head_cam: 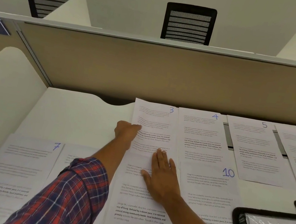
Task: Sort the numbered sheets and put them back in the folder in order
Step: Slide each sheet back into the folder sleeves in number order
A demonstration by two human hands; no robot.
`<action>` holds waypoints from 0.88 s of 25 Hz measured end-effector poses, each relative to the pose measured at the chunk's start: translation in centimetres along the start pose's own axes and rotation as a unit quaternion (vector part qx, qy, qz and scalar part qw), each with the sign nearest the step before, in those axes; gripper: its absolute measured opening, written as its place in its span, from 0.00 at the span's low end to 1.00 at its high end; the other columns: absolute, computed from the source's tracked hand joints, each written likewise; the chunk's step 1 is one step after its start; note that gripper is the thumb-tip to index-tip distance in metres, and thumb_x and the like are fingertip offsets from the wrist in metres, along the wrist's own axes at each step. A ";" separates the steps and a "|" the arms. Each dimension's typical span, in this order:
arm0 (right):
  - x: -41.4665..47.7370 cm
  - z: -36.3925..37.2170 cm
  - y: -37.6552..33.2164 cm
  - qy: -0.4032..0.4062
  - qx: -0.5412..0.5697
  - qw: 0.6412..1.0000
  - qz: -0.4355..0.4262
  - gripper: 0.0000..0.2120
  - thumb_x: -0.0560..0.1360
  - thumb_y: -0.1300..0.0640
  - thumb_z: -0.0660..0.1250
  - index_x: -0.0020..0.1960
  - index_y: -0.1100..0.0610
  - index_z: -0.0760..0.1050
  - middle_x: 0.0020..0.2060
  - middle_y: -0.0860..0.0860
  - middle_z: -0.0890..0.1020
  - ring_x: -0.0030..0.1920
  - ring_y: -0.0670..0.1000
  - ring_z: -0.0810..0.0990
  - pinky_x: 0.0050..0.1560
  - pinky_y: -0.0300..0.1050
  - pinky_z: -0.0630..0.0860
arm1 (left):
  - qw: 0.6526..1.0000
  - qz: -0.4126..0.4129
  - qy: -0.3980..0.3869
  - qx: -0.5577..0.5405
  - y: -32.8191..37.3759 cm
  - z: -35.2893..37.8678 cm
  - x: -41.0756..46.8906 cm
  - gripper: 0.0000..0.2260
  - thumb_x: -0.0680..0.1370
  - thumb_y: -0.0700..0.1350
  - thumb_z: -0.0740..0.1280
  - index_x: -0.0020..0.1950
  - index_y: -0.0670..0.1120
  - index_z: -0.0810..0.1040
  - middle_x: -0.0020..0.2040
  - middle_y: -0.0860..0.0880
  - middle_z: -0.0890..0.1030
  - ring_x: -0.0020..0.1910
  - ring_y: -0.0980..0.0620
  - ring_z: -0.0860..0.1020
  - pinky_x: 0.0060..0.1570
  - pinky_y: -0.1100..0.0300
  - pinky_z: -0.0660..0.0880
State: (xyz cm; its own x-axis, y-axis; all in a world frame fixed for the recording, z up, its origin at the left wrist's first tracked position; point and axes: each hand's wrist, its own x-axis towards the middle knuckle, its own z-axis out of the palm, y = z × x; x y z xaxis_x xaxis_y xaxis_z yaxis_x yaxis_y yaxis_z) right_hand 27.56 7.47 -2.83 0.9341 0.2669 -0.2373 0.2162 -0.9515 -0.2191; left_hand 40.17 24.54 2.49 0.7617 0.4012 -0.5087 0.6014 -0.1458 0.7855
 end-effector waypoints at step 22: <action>-1.9 -4.0 -2.3 0.187 0.298 0.933 0.074 0.39 0.83 0.35 0.56 0.85 0.52 0.46 0.85 0.49 0.49 0.84 0.50 0.49 0.81 0.43 0.44 | 0.940 0.323 0.053 -0.099 4.6 -5.3 -6.2 0.04 0.84 0.43 0.67 0.55 0.52 0.80 0.49 0.58 0.83 0.48 0.56 0.84 0.44 0.63 0.82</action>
State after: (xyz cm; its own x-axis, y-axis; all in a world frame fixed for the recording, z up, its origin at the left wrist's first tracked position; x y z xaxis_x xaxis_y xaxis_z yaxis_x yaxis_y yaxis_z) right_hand 26.46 8.59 1.93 0.9991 -0.0381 0.0161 -0.0146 -0.6891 -0.7246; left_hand 36.92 26.14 11.14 0.9178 0.3766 0.1260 -0.0422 -0.2229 0.9739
